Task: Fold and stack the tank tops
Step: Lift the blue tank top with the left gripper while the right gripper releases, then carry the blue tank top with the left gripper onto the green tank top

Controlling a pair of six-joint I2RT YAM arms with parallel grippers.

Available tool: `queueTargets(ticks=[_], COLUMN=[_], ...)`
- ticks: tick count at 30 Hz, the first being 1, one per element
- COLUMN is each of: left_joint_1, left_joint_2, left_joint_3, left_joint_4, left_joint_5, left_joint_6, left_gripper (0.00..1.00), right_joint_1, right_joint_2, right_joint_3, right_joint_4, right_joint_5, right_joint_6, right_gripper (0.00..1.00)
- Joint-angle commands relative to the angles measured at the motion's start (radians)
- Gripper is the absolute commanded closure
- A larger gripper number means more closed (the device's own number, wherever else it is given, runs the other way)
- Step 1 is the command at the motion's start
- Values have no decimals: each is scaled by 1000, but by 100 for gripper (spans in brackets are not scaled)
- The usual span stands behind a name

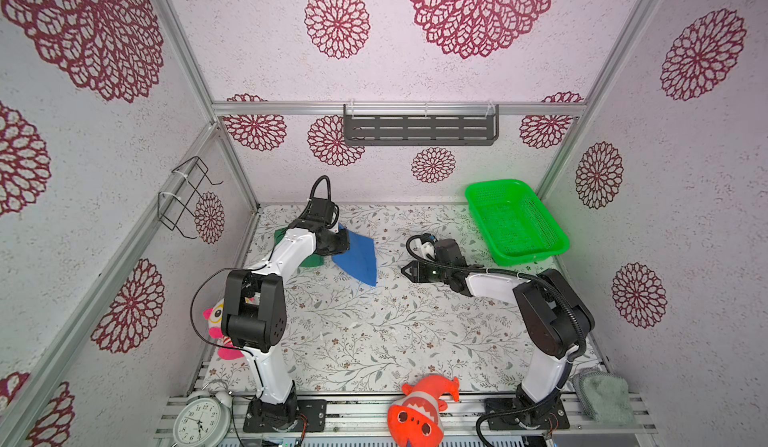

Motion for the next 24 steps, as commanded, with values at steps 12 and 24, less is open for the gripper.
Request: queueTargets(ticks=[12,24], left_joint_1=[107,132], left_joint_2=[173,209], left_joint_3=[330,518], left_joint_4=[-306,-375], left_joint_5=[-94,-114], left_joint_6=[253,286], left_gripper=[100,100], right_joint_1=[-23,-51], right_joint_2=[-43,-40], right_joint_3=[-37,-76], right_joint_4=[50,90], right_joint_5=[-37,-71], right_joint_6=[-34,-32], right_gripper=[58,58])
